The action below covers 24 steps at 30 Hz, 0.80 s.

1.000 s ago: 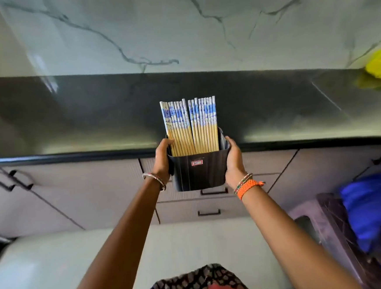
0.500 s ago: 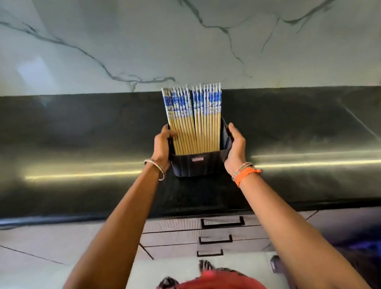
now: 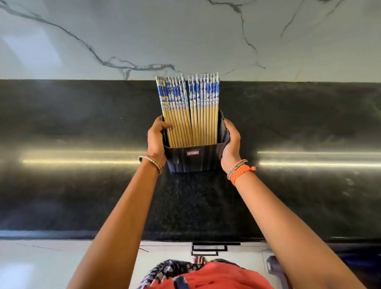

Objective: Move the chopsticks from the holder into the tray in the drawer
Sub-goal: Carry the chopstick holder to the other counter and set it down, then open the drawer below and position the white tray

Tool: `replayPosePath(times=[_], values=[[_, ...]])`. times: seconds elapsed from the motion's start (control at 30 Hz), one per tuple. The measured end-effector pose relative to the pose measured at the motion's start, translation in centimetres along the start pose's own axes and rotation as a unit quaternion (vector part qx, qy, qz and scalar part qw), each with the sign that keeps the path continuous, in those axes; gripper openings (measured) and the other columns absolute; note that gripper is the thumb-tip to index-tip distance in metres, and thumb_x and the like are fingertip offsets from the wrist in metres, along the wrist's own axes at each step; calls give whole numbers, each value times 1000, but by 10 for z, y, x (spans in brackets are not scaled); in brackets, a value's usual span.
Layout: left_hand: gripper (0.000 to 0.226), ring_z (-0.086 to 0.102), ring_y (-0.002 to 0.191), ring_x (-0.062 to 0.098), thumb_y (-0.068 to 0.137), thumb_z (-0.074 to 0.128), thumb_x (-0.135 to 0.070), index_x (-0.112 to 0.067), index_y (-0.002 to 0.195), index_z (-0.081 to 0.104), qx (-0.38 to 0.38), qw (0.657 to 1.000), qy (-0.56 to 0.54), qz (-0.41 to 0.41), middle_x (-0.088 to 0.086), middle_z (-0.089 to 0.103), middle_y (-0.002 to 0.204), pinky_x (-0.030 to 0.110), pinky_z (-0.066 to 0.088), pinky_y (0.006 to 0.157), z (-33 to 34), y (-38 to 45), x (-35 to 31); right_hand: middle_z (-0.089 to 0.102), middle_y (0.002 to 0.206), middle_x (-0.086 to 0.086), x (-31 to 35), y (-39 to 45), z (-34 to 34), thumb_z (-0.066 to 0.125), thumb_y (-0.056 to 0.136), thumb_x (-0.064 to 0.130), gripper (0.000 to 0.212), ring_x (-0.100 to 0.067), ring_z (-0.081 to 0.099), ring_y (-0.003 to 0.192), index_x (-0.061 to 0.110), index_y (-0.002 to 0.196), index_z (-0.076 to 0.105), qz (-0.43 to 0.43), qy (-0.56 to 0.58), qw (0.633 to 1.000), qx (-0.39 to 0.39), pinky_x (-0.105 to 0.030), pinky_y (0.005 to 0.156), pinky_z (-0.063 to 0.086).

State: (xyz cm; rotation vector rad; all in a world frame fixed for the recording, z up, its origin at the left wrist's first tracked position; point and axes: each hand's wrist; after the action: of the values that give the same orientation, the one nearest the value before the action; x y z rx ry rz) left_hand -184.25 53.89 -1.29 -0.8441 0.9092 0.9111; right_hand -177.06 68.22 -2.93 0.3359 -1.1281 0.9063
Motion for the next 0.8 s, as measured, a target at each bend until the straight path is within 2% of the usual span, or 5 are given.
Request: replayPosePath(times=[0.13, 0.3, 0.4, 0.57, 0.8], values=[[21, 58, 72, 16, 85, 37, -13, -12, 89, 57, -17, 1000, 0, 2, 1, 61, 81, 29, 53, 63, 6, 1, -4, 66, 96, -5, 2, 7, -2, 47, 83, 36, 26, -22, 60, 96, 21, 87, 68, 6, -27, 1000, -13, -42, 90, 46], [29, 57, 97, 16, 87, 39, -13, -13, 106, 61, -225, 971, -46, 63, 3, 64, 102, 30, 44, 90, -6, -10, -5, 70, 93, -4, 3, -6, -31, 46, 85, 14, 24, -19, 66, 92, 14, 90, 69, 76, -78, 976, -187, -40, 93, 50], [24, 57, 72, 14, 86, 35, -13, -16, 85, 59, -278, 955, -61, 81, 0, 63, 79, 26, 45, 66, -24, -40, -1, 65, 81, 2, 7, -40, -60, 42, 87, 3, 28, -11, 61, 77, 18, 79, 64, 108, -94, 972, -189, -27, 74, 48], [31, 40, 38, 8, 87, 33, -9, -14, 65, 55, -209, 972, 24, 103, -6, 58, 44, 18, 27, 35, -28, -110, 26, 62, 70, -1, 3, -97, -69, 38, 85, -5, 36, -11, 57, 62, 18, 68, 60, 58, -162, 972, -161, -22, 58, 47], [27, 50, 48, 12, 77, 36, -5, -7, 61, 57, 11, 968, 242, 64, 0, 57, 54, 29, 42, 45, -39, -192, 98, 66, 69, -2, -45, -188, -81, 43, 72, -8, 29, -8, 61, 64, 9, 71, 66, -157, -447, 880, 29, -18, 63, 49]])
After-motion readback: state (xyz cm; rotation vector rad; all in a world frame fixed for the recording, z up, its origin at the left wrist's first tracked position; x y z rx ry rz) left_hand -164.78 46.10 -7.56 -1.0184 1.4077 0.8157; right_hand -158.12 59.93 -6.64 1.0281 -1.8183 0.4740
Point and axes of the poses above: each hand's wrist, its own y-axis towards the middle knuckle, its own z-axis out of the palm, x = y × z
